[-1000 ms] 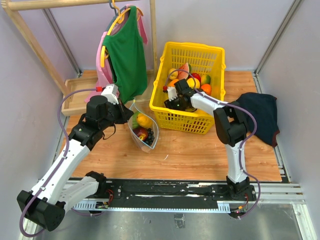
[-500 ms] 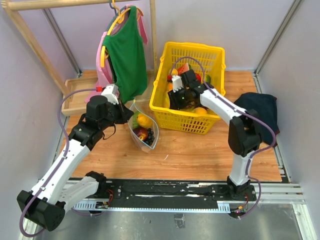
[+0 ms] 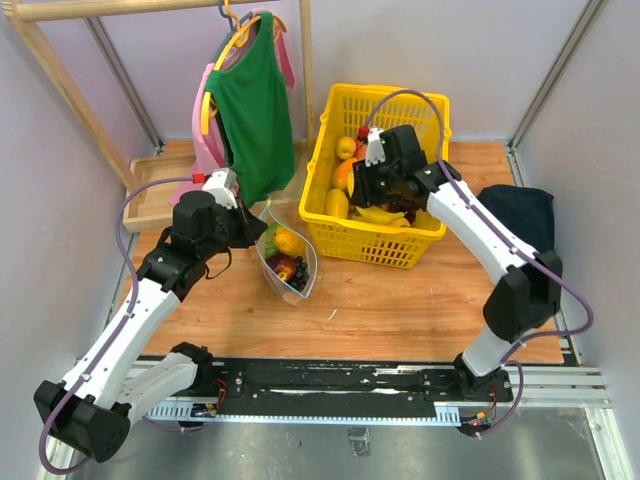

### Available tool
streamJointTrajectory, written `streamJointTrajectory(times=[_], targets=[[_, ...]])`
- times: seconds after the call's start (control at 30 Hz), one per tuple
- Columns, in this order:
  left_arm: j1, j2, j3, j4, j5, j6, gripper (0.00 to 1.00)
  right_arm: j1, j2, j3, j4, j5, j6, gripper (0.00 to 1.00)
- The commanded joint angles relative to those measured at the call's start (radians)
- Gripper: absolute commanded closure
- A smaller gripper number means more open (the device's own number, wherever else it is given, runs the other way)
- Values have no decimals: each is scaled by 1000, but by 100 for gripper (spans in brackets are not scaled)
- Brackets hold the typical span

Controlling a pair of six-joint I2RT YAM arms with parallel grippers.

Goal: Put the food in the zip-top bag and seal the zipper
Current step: Pick up the fake fruit from the bin, then place the fake fruit in the zipper food storage bag.

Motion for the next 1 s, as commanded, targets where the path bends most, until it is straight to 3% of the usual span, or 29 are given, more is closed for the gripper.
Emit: streamJointTrajectory(times=[0.0, 0.37, 0.63, 0.97], targets=[[9, -14, -7, 52, 14, 11, 100, 33, -133, 16, 18, 67, 116, 81], [9, -15, -9, 55, 17, 9, 100, 178, -286, -45, 154, 135, 246, 82], [9, -14, -8, 57, 18, 8, 99, 278, -368, -168, 399, 136, 339, 82], [9, -15, -10, 57, 17, 8, 100, 426, -324, -289, 737, 62, 462, 81]])
